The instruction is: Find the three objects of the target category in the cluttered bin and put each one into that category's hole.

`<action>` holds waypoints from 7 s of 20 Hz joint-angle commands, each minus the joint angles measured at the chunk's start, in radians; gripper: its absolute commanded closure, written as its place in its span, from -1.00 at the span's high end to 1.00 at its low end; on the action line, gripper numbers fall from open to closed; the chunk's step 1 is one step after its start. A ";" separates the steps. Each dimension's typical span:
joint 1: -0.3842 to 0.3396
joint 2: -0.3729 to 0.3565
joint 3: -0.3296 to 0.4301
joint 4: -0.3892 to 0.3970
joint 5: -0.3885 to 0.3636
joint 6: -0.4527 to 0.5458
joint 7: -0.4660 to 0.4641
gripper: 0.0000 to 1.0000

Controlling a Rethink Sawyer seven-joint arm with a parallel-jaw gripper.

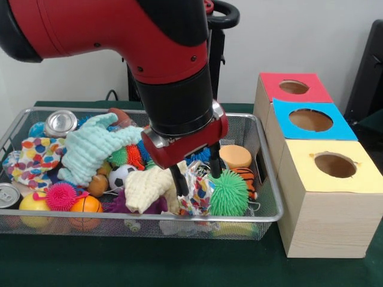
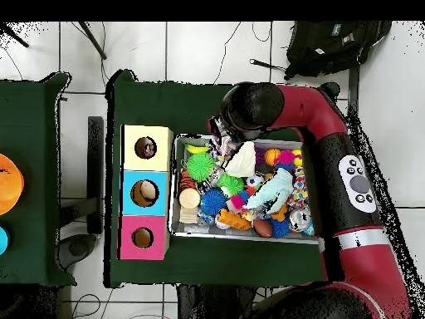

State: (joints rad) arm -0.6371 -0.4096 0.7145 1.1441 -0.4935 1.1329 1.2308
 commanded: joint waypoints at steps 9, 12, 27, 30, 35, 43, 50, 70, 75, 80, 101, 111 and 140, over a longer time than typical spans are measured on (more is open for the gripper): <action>-0.036 0.035 -0.043 0.078 -0.062 -0.035 -0.158 1.00; -0.044 0.037 -0.044 0.074 -0.066 -0.038 -0.165 1.00; -0.058 0.044 -0.048 0.092 -0.090 -0.005 -0.206 1.00; -0.063 0.046 -0.048 0.121 -0.092 -0.029 -0.189 1.00; -0.060 0.038 -0.049 0.166 -0.094 -0.054 -0.161 1.00; -0.070 0.006 -0.052 0.256 -0.101 -0.108 -0.108 1.00; -0.082 -0.014 -0.045 0.311 -0.101 -0.134 -0.096 1.00; -0.093 0.014 -0.027 0.280 -0.077 -0.232 -0.040 -1.00; -0.086 0.005 -0.037 0.283 -0.073 -0.254 -0.017 -1.00; -0.075 -0.010 -0.049 0.287 -0.062 -0.234 0.000 -1.00; 0.007 -0.123 -0.118 0.284 0.028 -0.059 0.081 -1.00; 0.052 -0.108 -0.139 0.222 0.059 0.003 0.057 -1.00; 0.088 0.008 -0.126 -0.063 0.024 0.130 -0.066 1.00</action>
State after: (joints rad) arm -0.5608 -0.4343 0.6261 1.1536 -0.4475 1.1638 1.2308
